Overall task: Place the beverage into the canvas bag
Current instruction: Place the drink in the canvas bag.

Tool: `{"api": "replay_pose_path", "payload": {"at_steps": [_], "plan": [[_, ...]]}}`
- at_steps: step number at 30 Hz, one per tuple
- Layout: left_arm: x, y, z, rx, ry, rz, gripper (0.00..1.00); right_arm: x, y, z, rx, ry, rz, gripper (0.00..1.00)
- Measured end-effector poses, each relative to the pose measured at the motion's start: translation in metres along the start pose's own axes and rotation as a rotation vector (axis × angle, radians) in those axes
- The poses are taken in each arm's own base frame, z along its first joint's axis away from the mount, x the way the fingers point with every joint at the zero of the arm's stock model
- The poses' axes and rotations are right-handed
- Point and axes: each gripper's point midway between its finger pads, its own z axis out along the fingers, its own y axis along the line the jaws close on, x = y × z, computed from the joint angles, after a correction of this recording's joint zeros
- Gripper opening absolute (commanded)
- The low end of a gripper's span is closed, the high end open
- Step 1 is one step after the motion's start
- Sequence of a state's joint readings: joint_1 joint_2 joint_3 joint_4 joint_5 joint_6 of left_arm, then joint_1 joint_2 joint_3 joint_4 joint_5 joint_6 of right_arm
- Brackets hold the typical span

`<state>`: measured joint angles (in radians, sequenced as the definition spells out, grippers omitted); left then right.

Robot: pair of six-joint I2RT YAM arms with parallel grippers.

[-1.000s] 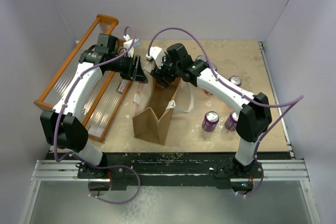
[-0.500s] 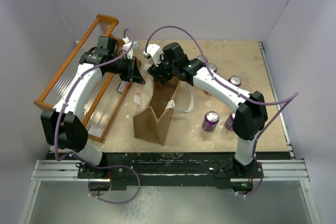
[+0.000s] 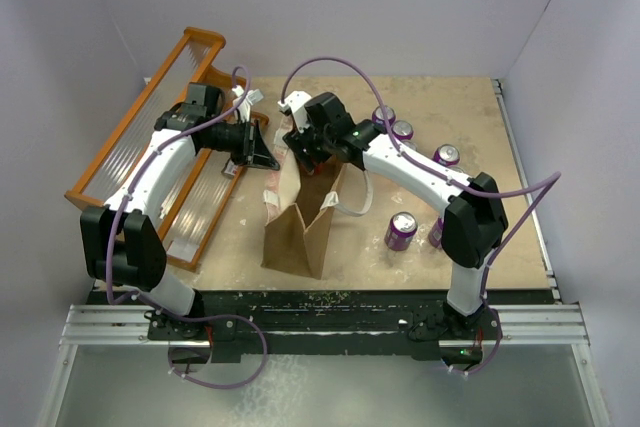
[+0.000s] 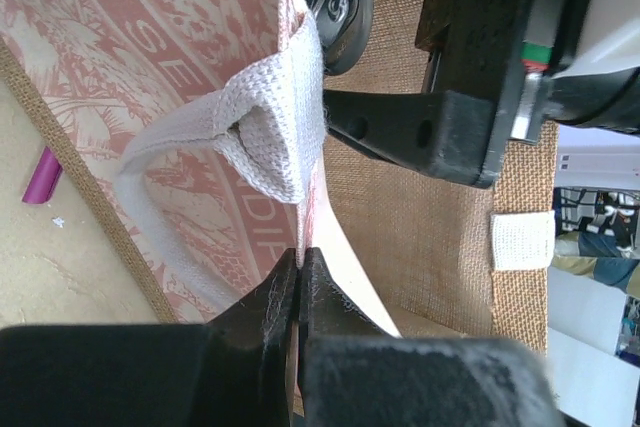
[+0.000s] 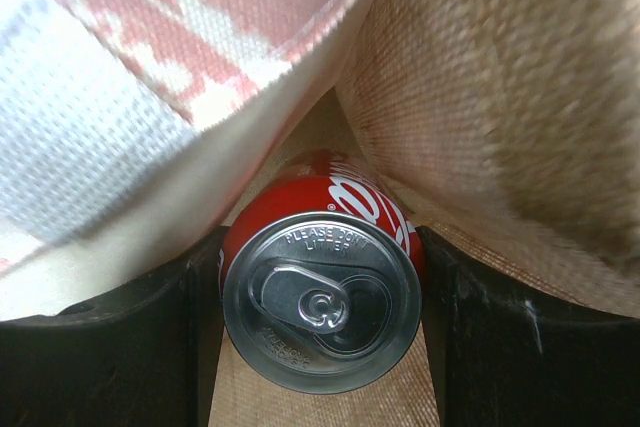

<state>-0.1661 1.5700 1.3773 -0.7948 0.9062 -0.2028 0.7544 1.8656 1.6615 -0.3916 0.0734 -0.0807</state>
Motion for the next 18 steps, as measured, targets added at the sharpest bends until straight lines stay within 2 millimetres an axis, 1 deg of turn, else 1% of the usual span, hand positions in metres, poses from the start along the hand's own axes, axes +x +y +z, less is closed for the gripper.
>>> {"api": "replay_pose_path", "payload": {"at_steps": [7,9,13,18], "plan": [[-0.002,0.011,-0.006,-0.038,-0.013,-0.007,0.0,0.016,0.004,0.016,0.005,-0.01,-0.002,0.0],[-0.001,0.014,-0.007,-0.053,-0.01,0.003,0.02,0.019,0.005,0.02,0.006,-0.017,-0.001,0.0],[0.0,0.02,-0.008,-0.085,-0.005,0.034,0.04,0.022,0.005,0.028,0.01,-0.041,0.0,0.0],[0.001,0.026,-0.011,-0.121,0.003,0.069,0.04,0.02,0.006,0.04,0.018,-0.079,0.003,0.0]]}}
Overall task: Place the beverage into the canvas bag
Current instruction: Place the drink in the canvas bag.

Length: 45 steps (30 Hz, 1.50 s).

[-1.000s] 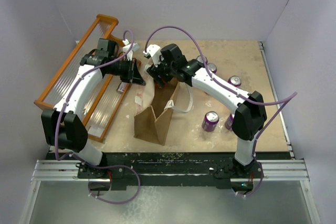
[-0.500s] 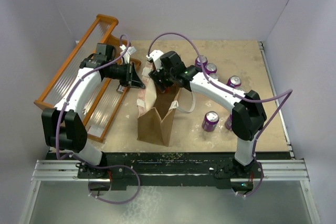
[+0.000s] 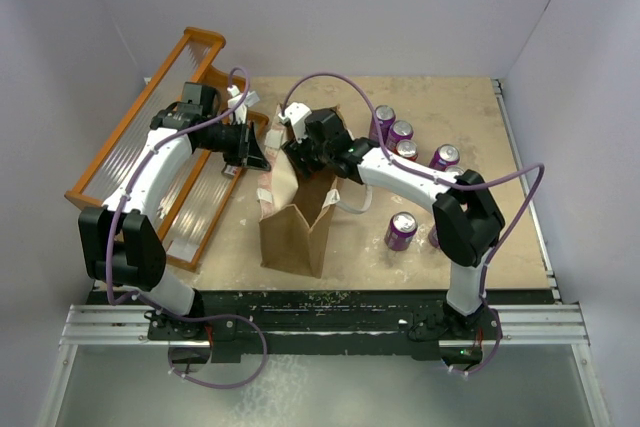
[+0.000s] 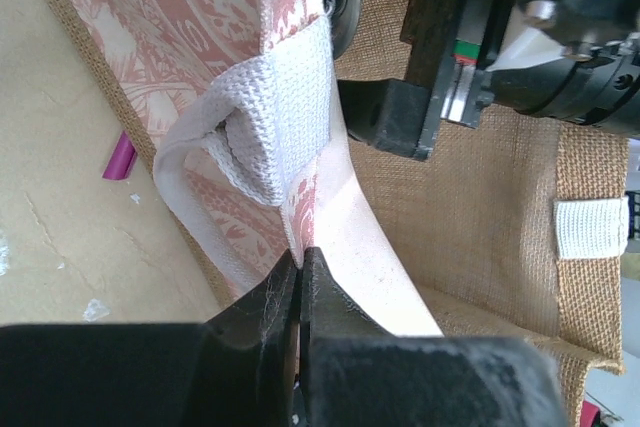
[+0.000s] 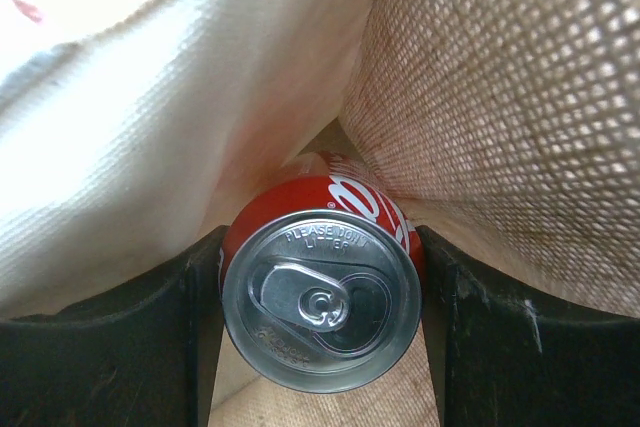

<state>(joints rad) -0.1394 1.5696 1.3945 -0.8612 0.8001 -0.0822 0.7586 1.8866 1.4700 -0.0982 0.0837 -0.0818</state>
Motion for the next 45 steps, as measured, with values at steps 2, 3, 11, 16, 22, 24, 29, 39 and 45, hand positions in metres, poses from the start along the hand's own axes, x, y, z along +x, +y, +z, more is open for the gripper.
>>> {"api": "replay_pose_path", "payload": {"at_steps": [2,3,11,16,22,24,29,39,45], "plan": [[0.0,0.001,-0.001,-0.009,0.002,0.014,0.04,0.0,0.0,0.005,0.001,-0.009,-0.003,0.0],[0.0,0.002,-0.002,-0.014,0.003,0.021,0.05,0.0,0.0,0.008,0.002,-0.015,-0.005,0.0],[-0.002,0.01,-0.004,-0.056,0.004,0.061,0.06,-0.001,0.001,0.028,0.008,-0.052,-0.013,0.03],[-0.002,0.012,-0.006,-0.071,0.006,0.071,0.06,0.0,0.002,0.036,0.014,-0.071,-0.012,0.11],[-0.003,0.015,-0.007,-0.085,0.005,0.073,0.06,0.005,0.003,0.052,0.02,-0.084,-0.016,0.27],[-0.003,0.016,-0.007,-0.086,0.004,0.075,0.06,0.005,0.003,0.053,0.02,-0.088,-0.018,0.31],[-0.003,0.016,-0.007,-0.088,0.004,0.076,0.06,0.004,0.003,0.055,0.017,-0.092,-0.024,0.57],[-0.003,0.018,-0.007,-0.097,0.006,0.081,0.06,0.001,0.003,0.054,0.009,-0.065,-0.035,0.8],[-0.004,0.017,-0.008,-0.099,0.003,0.081,0.06,-0.009,0.005,0.049,-0.016,-0.065,-0.041,0.84]]}}
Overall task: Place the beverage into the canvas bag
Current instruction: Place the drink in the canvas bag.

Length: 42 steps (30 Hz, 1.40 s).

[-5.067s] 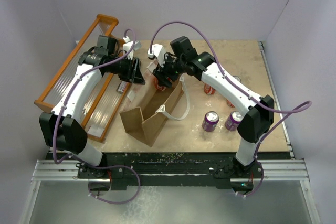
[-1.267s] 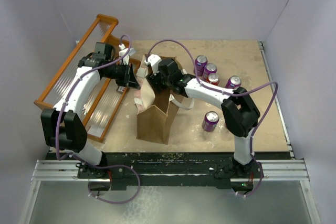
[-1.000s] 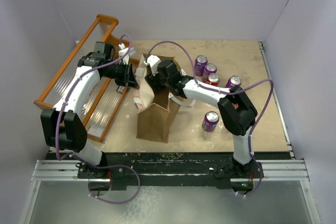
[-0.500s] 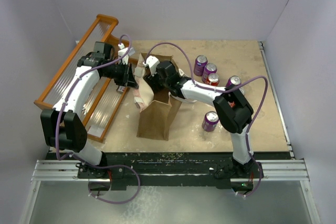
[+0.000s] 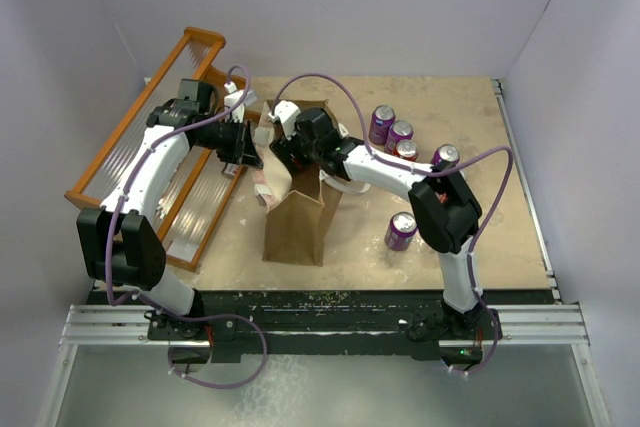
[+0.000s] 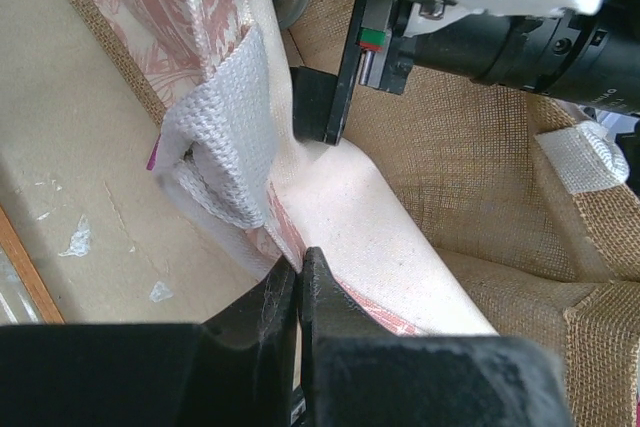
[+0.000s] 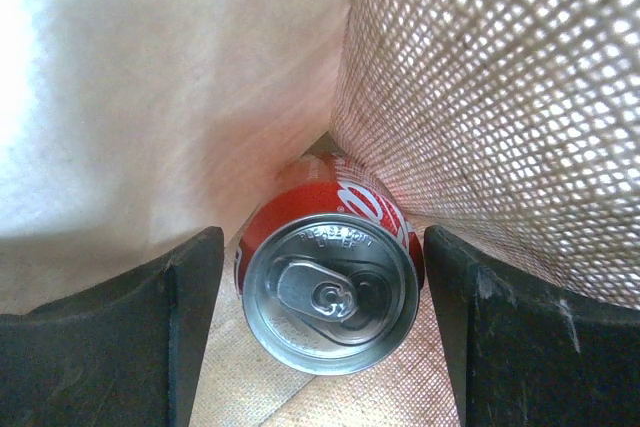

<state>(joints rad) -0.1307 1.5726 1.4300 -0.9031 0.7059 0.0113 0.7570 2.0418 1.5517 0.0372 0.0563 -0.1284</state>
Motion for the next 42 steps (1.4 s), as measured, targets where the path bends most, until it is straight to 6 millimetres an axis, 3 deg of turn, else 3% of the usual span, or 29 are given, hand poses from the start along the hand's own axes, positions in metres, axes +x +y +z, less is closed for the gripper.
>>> {"api": "replay_pose_path", "payload": {"at_steps": [12,23,28,33,38,42], "plan": [[-0.001,-0.005,0.0,0.023,-0.005,-0.031,0.02,-0.019,0.004,-0.013,-0.064,-0.036,0.0,0.86],[-0.004,-0.007,-0.001,0.046,-0.018,-0.063,0.01,-0.08,0.003,-0.062,-0.106,-0.172,-0.014,0.85],[-0.005,-0.007,-0.001,0.048,-0.019,-0.071,0.01,-0.094,-0.003,-0.078,-0.11,-0.196,-0.013,0.85],[-0.005,-0.006,0.001,0.05,-0.018,-0.072,0.06,-0.117,-0.028,-0.112,-0.084,-0.25,0.001,0.85],[-0.007,-0.006,0.0,0.049,-0.021,-0.068,0.16,-0.143,-0.092,-0.158,0.036,-0.328,0.036,0.85],[-0.011,-0.006,-0.003,0.04,-0.027,-0.055,0.35,-0.145,-0.131,-0.186,0.128,-0.353,0.043,0.85]]}}
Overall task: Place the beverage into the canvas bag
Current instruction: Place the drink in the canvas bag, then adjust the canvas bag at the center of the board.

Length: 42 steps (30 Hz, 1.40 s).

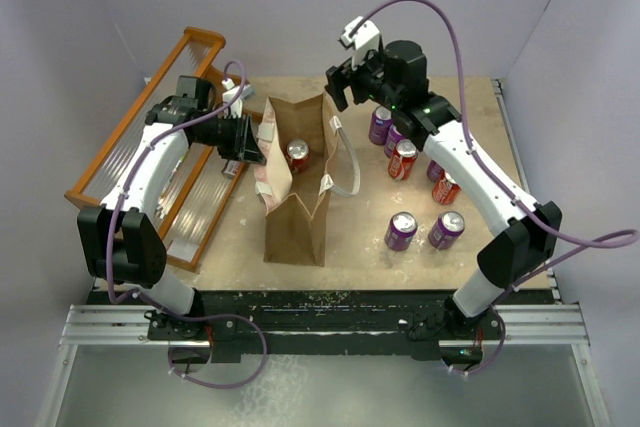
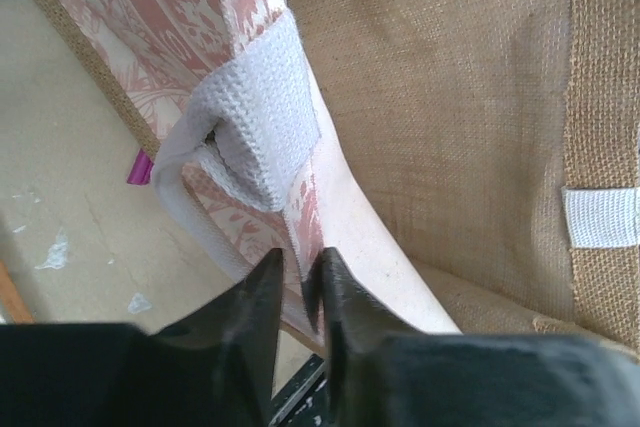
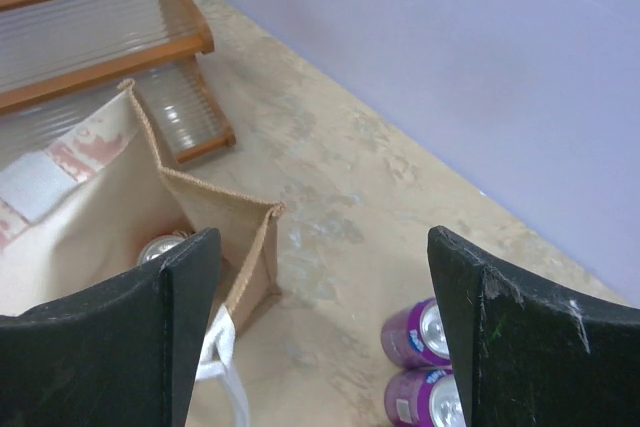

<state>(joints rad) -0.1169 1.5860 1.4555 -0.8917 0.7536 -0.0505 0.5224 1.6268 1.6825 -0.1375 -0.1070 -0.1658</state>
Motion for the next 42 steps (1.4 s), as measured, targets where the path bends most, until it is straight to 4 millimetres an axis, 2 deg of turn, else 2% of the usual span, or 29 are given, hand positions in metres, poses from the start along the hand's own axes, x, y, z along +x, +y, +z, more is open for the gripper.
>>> {"api": "replay_pose_path", "payload": {"at_steps": [4,11,16,19,25,30,36,39,42], "plan": [[-0.007,0.0,-0.005,-0.02,-0.005,0.044,0.5,0.006,-0.005,-0.011,0.019,0.013,-0.002,0.85],[-0.023,0.006,-0.007,-0.036,0.021,0.126,0.67,0.047,-0.007,-0.011,0.015,0.113,0.018,0.85],[-0.035,0.01,-0.006,-0.037,0.019,0.168,0.77,0.061,-0.018,-0.013,0.03,0.141,0.034,0.85],[-0.048,0.009,-0.009,-0.042,-0.016,0.205,0.78,0.067,-0.029,-0.015,0.042,0.15,0.053,0.85],[-0.088,0.009,-0.012,-0.065,-0.112,0.272,0.68,0.074,-0.052,-0.019,0.078,0.158,0.078,0.84],[-0.123,0.022,0.002,-0.077,-0.155,0.274,0.56,0.087,-0.052,-0.011,0.066,0.185,0.085,0.84],[-0.129,0.04,0.022,-0.078,-0.135,0.235,0.42,0.107,-0.052,-0.004,0.047,0.225,0.084,0.84],[-0.134,0.041,0.021,-0.096,-0.144,0.244,0.37,0.117,-0.058,-0.005,0.055,0.24,0.079,0.84],[-0.14,0.044,0.018,-0.132,-0.157,0.262,0.3,0.139,-0.067,-0.011,0.069,0.281,0.085,0.84]]}}
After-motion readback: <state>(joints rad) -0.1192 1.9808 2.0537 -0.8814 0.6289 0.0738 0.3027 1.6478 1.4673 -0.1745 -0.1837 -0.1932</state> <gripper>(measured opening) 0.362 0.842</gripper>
